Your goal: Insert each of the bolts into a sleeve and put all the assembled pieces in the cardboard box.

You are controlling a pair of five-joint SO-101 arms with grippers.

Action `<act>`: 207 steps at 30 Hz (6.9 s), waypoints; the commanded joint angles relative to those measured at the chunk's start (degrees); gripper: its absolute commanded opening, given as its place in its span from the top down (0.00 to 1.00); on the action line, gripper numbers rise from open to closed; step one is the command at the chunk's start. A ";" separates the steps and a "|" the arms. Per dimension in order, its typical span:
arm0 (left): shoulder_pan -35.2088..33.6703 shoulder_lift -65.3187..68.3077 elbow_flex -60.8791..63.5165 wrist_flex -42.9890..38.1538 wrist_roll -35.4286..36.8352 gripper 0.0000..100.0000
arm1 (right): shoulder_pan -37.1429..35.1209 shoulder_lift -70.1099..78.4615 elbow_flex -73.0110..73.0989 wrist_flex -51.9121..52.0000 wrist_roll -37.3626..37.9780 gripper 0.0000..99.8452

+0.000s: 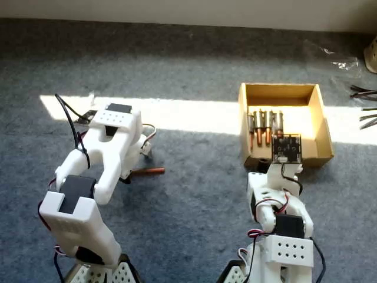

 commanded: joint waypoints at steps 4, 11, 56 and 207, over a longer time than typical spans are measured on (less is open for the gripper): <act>-0.31 -2.07 -0.13 -1.85 0.09 0.73 | 0.40 -0.84 -0.40 -1.54 0.26 1.00; -0.75 -2.07 -0.13 -2.02 0.09 0.99 | 0.40 -0.84 -0.40 -1.54 0.26 1.00; -0.75 -2.51 -0.22 -2.73 -81.23 0.99 | -0.22 -0.84 -0.40 -1.27 0.26 1.00; 20.70 -91.65 41.01 -40.26 -56.35 0.99 | -41.98 -0.92 9.45 -40.13 1.85 1.00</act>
